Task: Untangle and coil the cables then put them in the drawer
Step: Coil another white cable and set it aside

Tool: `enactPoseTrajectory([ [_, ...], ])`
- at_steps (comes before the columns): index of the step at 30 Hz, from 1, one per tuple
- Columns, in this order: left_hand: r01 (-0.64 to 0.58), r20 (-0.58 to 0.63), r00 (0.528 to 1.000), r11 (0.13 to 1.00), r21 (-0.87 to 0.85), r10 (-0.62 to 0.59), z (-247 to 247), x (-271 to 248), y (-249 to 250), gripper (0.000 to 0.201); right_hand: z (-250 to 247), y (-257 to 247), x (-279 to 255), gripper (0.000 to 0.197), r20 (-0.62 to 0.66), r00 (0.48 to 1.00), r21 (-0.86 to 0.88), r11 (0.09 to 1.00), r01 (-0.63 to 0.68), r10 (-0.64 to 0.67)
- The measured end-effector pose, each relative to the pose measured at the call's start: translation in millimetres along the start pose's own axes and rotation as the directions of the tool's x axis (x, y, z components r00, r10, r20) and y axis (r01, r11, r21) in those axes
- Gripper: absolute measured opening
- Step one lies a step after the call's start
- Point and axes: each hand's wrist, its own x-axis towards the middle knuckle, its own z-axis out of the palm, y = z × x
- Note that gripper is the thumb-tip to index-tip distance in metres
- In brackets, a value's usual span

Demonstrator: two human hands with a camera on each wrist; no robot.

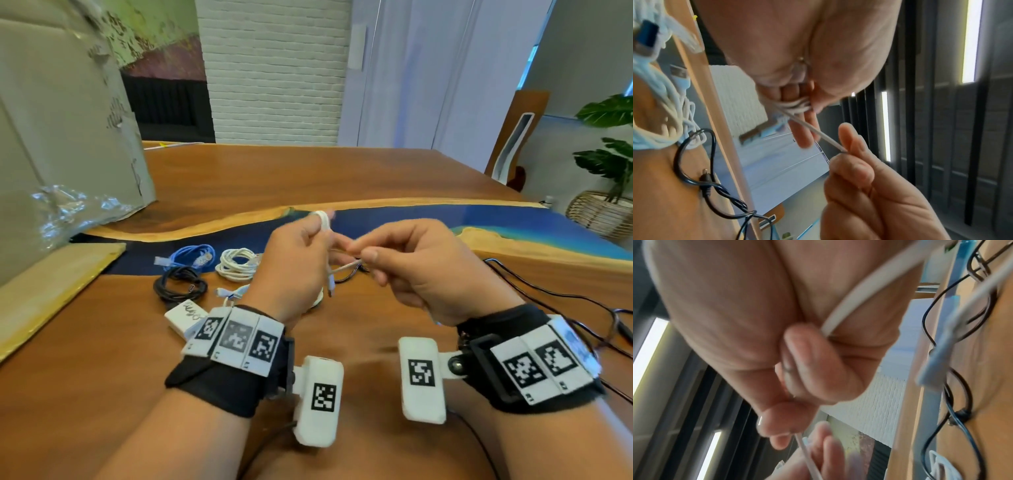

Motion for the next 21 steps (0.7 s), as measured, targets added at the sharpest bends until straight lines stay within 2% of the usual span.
enactPoseTrajectory([
  [3,0.055,0.264,0.961,0.993,0.105,-0.081,6.5,-7.1,2.8,0.034,-8.6,-1.7,-0.4,0.020,-0.053,0.997,0.041,0.998,0.051,-0.049],
  [5,0.110,0.338,0.930,0.988,0.112,-0.141,5.4,-10.2,6.4,0.038,-14.6,-0.6,-0.2,0.020,-0.070,0.995,0.011,0.997,0.072,-0.071],
  [9,0.234,0.400,0.900,0.966,-0.113,-0.172,-5.2,-11.6,10.3,0.055,-26.9,0.5,0.1,0.011,-0.180,0.972,-0.056,0.988,0.142,-0.150],
  [12,0.282,0.406,0.902,0.912,-0.297,-0.146,-4.0,-11.9,10.7,0.048,-26.5,1.8,0.7,0.013,-0.145,0.970,-0.161,0.972,0.173,-0.196],
  [16,0.355,0.406,0.903,0.774,-0.525,-0.139,-0.3,-10.6,11.4,0.045,-14.3,8.0,6.6,0.017,-0.096,0.974,-0.293,0.941,0.172,-0.208],
  [18,0.363,0.412,0.903,0.731,-0.577,-0.123,3.5,-11.0,11.2,0.047,-6.6,13.0,10.8,0.015,-0.110,0.970,-0.359,0.919,0.165,-0.217],
  [21,0.355,0.393,0.911,0.716,-0.601,-0.122,8.1,-11.7,10.7,0.048,1.7,16.6,13.4,0.011,-0.151,0.952,-0.410,0.893,0.184,-0.265],
])
